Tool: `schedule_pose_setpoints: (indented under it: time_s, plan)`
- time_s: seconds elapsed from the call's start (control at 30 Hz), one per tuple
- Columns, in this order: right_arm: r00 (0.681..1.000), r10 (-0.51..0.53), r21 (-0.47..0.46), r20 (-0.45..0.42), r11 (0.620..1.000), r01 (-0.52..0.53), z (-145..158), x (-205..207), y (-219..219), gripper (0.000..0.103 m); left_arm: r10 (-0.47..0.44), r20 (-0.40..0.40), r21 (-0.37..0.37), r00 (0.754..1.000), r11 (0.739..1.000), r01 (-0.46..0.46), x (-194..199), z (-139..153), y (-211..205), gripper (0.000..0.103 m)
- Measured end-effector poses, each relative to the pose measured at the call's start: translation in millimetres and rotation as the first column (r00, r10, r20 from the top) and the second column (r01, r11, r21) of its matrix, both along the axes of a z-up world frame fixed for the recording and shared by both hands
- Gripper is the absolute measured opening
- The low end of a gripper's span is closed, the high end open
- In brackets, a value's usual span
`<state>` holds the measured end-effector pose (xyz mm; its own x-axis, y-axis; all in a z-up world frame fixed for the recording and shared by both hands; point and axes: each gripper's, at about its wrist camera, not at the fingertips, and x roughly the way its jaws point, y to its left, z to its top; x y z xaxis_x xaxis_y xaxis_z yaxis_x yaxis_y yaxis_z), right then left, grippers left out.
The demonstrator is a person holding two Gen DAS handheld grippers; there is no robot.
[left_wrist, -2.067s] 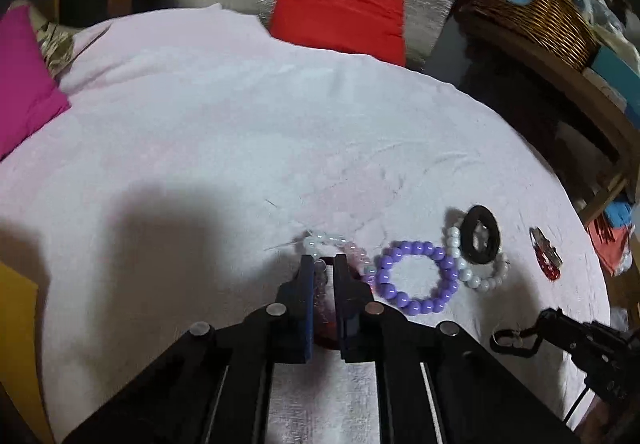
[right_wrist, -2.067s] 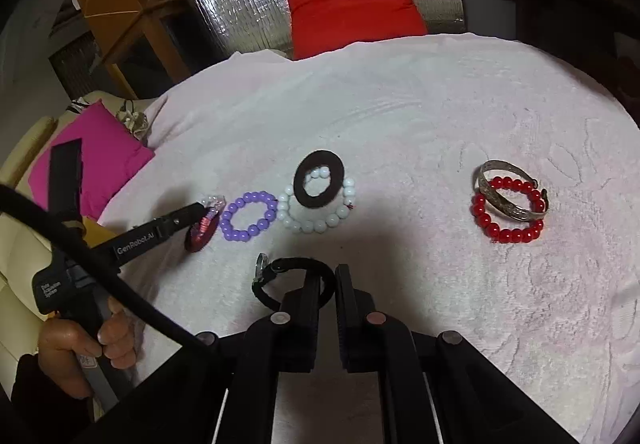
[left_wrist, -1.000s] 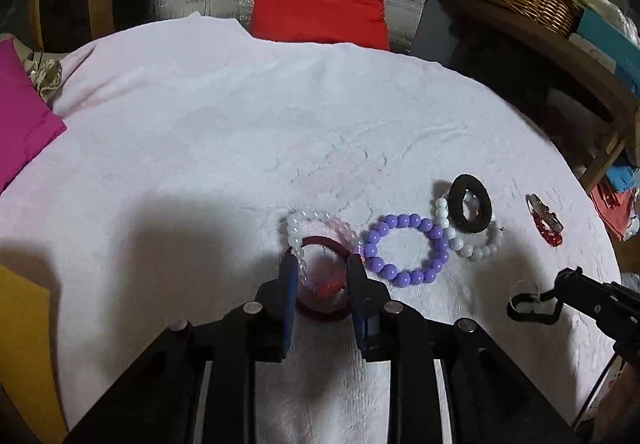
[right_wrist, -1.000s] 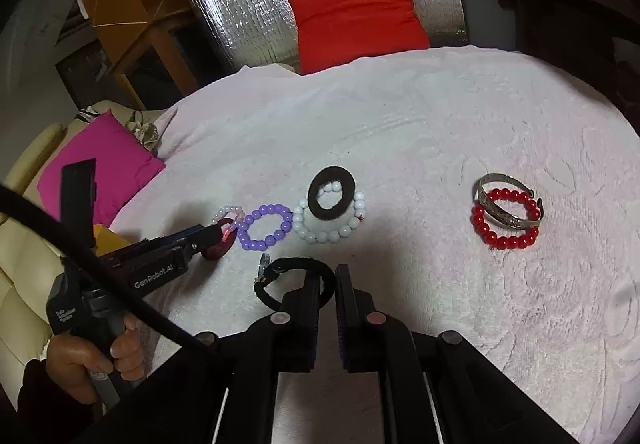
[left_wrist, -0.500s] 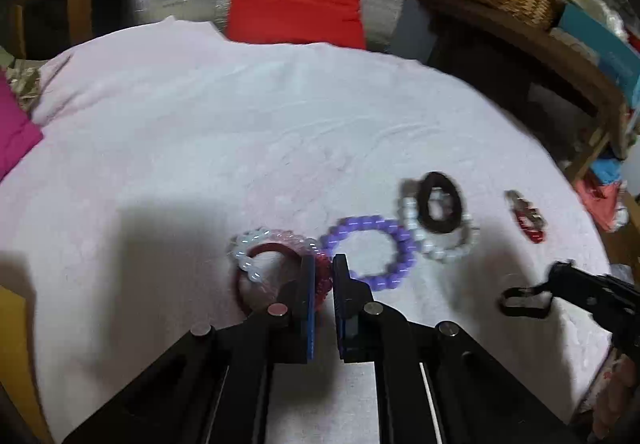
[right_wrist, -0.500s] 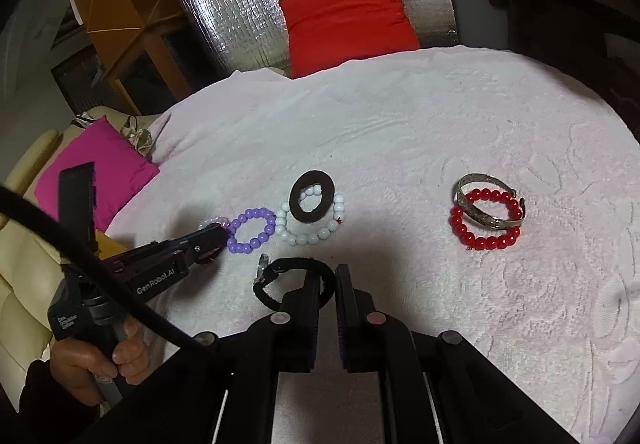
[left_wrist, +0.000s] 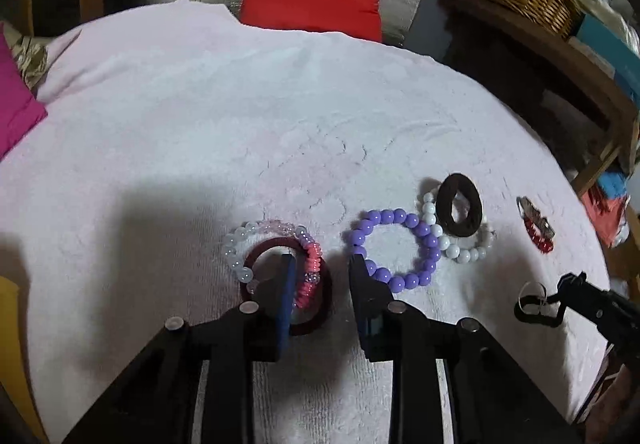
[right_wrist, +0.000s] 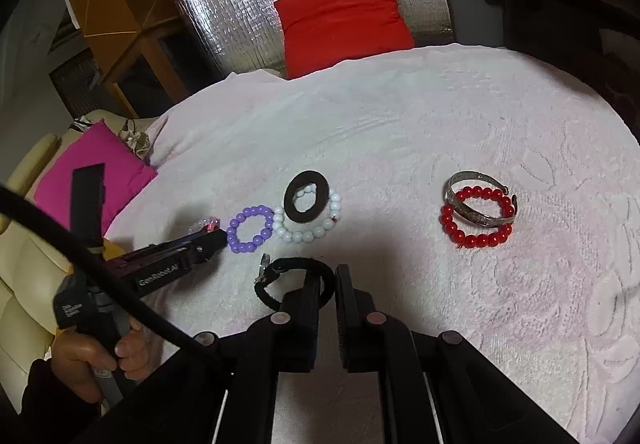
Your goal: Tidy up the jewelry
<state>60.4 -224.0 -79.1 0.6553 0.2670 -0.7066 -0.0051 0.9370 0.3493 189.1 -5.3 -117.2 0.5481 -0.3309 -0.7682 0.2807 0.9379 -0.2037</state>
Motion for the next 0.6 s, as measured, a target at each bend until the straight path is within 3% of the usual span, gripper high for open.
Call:
schedule_pose_setpoints:
  time_s: [0.1,0.33,0.6]
  plan:
    - [1.0,0.002,-0.002,0.003,1.0,-0.002,1.4,-0.5,0.1,0.008,0.013,0.0,-0.017,1.0,1.0,-0.013,-0.9,1.4,4.2,0.01]
    - [1.0,0.001,-0.004,0.023,1.0,-0.001,8.7,-2.4,3.5,0.008,0.007,0.058,-0.016,0.998,1.0,-0.006,-16.2,18.2,8.5,0.009]
    - [0.996,0.035,0.007,0.08,0.999,-0.036,25.4,-8.8,29.2,0.008,0.053,0.21,-0.124,0.976,0.992,-0.027,-64.9,83.7,51.3,0.007]
